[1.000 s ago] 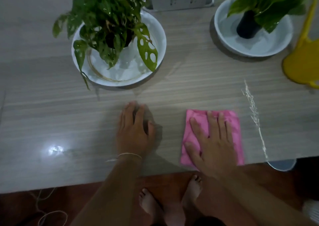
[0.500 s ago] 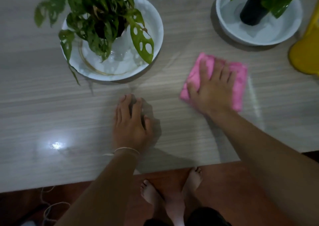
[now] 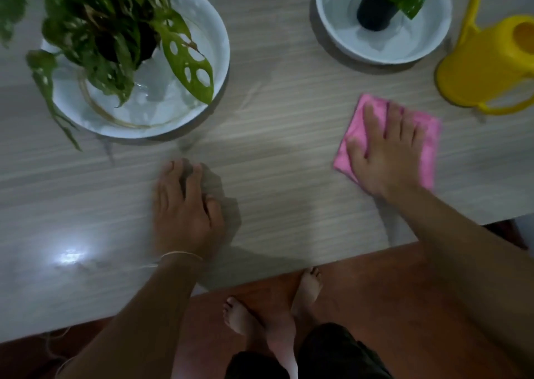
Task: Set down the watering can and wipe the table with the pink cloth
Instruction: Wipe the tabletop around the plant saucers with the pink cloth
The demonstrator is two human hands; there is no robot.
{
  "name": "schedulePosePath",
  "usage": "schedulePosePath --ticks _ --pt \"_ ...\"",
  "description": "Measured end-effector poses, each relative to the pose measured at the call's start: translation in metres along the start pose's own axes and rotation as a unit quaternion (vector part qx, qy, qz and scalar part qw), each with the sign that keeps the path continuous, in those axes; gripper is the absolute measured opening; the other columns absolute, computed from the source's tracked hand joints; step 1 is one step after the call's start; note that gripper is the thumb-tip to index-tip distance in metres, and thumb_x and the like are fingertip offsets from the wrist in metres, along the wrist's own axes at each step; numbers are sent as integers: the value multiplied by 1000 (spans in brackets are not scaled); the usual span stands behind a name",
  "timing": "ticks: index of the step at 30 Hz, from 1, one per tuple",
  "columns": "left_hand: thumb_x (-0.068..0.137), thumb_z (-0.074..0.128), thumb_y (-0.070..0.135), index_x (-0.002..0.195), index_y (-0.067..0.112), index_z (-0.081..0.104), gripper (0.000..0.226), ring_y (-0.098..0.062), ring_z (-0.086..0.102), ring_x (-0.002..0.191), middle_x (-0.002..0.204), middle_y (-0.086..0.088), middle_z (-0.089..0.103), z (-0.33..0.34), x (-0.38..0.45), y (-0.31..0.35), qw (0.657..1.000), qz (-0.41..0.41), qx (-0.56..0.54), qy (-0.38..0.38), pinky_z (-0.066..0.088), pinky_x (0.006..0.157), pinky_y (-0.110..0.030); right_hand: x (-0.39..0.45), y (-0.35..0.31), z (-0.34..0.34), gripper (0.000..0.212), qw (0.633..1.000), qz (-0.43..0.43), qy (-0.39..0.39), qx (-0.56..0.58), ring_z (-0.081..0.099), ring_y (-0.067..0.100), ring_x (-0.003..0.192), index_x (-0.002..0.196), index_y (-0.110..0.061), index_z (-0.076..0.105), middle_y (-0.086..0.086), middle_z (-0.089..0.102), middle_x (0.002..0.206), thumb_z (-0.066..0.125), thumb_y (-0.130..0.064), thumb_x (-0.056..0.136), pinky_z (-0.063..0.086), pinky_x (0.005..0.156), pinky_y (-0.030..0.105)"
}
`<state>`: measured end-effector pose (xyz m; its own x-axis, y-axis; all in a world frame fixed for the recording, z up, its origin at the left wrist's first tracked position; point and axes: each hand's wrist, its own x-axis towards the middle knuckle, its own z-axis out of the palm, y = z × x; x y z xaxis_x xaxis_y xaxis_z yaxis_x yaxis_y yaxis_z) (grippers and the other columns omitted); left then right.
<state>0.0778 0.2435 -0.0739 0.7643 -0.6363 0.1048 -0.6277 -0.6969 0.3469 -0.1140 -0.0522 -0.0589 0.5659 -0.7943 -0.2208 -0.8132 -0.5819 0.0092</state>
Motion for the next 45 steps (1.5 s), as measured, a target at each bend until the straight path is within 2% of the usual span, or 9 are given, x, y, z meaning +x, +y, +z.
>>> schedulePosePath --ticks 3,9,14,18,24,30,37,40,45 --pt "84 41 28 139 8 52 60 -38 32 144 149 -22 42 0 1 -2 1000 4 -1 -8 25 119 -52 29 -64 -5 80 999 25 -11 20 1 50 158 166 -24 -7 29 1 171 9 -67 100 -1 126 67" --pt "85 37 26 140 7 53 61 -40 35 143 149 -23 43 0 -1 -11 1000 19 -14 3 29 116 -56 -67 -148 15 77 980 -193 -3 38 7 46 159 166 -27 19 20 10 174 32 -65 100 6 125 66" --pt "84 40 21 138 3 55 59 -48 40 136 146 -28 44 2 3 -15 999 43 -24 13 33 111 -59 -122 -44 37 79 980 -189 9 59 14 38 160 162 -32 36 11 22 173 50 -67 92 14 126 63" --pt "87 41 26 138 4 54 58 -48 39 136 146 -28 42 4 2 -13 999 41 -11 17 31 113 -58 -89 51 26 75 998 -59 -2 4 11 38 161 166 -31 22 13 12 175 27 -67 100 10 128 60" --pt "88 42 34 138 5 56 59 -41 38 138 147 -23 42 7 0 -11 999 15 -23 26 29 116 -51 -27 188 4 70 989 138 40 18 34 48 147 161 -19 20 28 29 164 22 -59 104 26 120 64" --pt "88 42 40 140 0 49 66 -49 39 133 145 -31 39 10 -3 -6 1000 13 15 14 31 113 -58 -38 143 13 82 978 194 39 73 18 48 155 164 -21 17 27 16 170 16 -65 95 11 124 67" --pt "93 40 37 142 -4 47 65 -46 34 141 151 -30 36 48 27 126 974 191 -87 -80 31 115 -58 -91 3 28 83 996 -32 42 75 13 43 159 164 -23 27 21 18 172 38 -68 95 10 123 66" --pt "97 35 34 143 -2 47 60 -46 35 142 150 -29 39 76 48 190 967 226 -76 -89 31 115 -57 -88 50 32 81 992 -64 50 95 17 35 160 162 -31 33 10 22 173 43 -71 93 13 125 62" --pt "101 28 41 150 6 39 61 -35 23 150 158 -19 33 98 60 240 956 271 12 -111 20 122 -49 -55 202 23 76 994 74 76 25 42 43 142 156 -22 39 18 38 162 37 -67 95 30 116 60"
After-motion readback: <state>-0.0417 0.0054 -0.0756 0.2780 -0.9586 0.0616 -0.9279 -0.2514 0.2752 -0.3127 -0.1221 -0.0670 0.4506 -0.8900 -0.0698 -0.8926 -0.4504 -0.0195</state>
